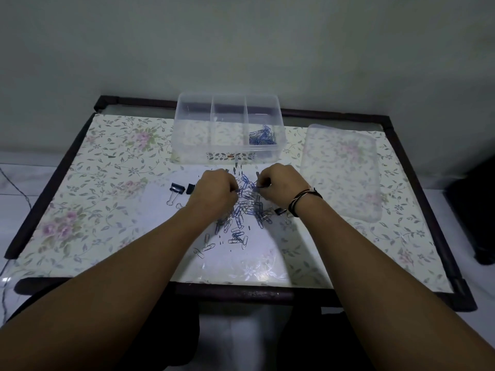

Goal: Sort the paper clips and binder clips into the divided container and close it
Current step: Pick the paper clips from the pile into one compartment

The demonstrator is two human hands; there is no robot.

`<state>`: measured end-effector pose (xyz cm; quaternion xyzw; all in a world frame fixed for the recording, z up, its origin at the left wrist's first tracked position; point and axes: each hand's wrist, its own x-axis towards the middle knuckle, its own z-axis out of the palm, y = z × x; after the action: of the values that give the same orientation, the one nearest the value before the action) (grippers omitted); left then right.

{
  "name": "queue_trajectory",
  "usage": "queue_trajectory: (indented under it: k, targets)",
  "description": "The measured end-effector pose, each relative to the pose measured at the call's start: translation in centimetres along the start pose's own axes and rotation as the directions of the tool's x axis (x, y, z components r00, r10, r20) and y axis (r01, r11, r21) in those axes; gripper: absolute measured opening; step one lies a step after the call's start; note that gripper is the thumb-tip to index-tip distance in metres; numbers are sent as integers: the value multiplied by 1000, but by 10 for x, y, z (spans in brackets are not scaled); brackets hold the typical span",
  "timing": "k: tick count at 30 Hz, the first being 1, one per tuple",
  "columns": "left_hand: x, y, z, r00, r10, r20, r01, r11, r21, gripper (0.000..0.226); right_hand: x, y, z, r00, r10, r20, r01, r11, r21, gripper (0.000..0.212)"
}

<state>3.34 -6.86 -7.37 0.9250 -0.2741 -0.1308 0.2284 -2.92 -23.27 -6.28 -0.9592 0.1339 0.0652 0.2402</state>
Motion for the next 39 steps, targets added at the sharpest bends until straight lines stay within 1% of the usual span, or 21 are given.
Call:
queue_trajectory:
  k: [4, 8, 10, 13, 15, 16, 18, 20, 21, 23, 24, 26, 28, 29, 31, 32, 34, 36, 37, 39]
  targets:
    - [7, 12, -28, 994, -10, -109, -5, 990, -137, 16, -9, 1, -30, 992, 93, -79, -71, 968, 242, 7]
    - [25, 30, -53, 984, -25, -174, -22, 965, -262, 15, 6, 7, -62, 966, 180, -184, -93, 911, 402, 3]
    - [43, 40, -61, 980, -37, -196, -28, 948, -319, 15, 26, 7, -77, 950, 209, -233, -106, 916, 387, 3]
    - [77, 57, -64, 974, -45, -220, -32, 942, -335, 15, 62, 0, -93, 930, 242, -278, -174, 953, 247, 8]
    - [99, 67, -61, 979, -47, -198, -14, 955, -296, 16, 85, -8, -99, 931, 237, -277, -206, 969, 140, 12]
    - [107, 71, -59, 983, -49, -174, 2, 965, -263, 19, 93, -11, -100, 939, 236, -252, -217, 971, 100, 15]
    - [114, 73, -56, 991, -53, -120, 29, 981, -192, 35, 98, -15, -101, 950, 233, -207, -230, 972, 35, 21]
    - [109, 67, -55, 993, -46, -109, 30, 988, -152, 48, 90, -14, -102, 943, 232, -238, -228, 973, 45, 26]
    - [100, 63, -55, 993, -34, -116, 16, 989, -146, 49, 79, -15, -100, 936, 227, -268, -215, 974, 76, 27]
    - [74, 52, -53, 994, -6, -108, -7, 992, -123, 42, 44, -16, -88, 931, 210, -297, -176, 975, 136, 27]
    - [58, 45, -50, 997, 6, -80, -13, 996, -93, 39, 24, -16, -76, 940, 201, -277, -162, 975, 155, 25]
    - [24, 32, -41, 1000, 9, 29, -8, 1000, -24, 40, -16, -18, -46, 968, 186, -170, -160, 975, 154, 19]
    - [-7, 18, -31, 982, -34, 186, 22, 997, 68, 53, -46, -23, -14, 989, 145, -12, -144, 988, 56, 12]
    - [-21, 12, -25, 964, -56, 259, 23, 991, 129, 61, -55, -26, -1, 992, 117, 46, -116, 993, -7, 18]
    - [-42, 2, -15, 931, -93, 352, 4, 969, 247, 72, -64, -30, 17, 993, 77, 89, -68, 992, -104, 20]
    - [-48, -1, -10, 924, -107, 367, -7, 955, 296, 77, -65, -31, 21, 993, 68, 100, -54, 989, -136, 22]
    - [-52, -5, -4, 929, -114, 353, -21, 934, 356, 81, -62, -30, 26, 986, 94, 134, -67, 979, -194, 43]
    - [-51, -9, 0, 937, -112, 331, -14, 934, 356, 80, -56, -27, 30, 976, 141, 166, -98, 965, -244, 65]
    - [-49, -11, 2, 938, -116, 328, -5, 938, 346, 78, -53, -25, 32, 971, 160, 178, -110, 959, -261, 72]
    - [-44, -13, 4, 941, -123, 316, 16, 947, 320, 72, -46, -21, 38, 966, 170, 197, -108, 951, -289, 77]
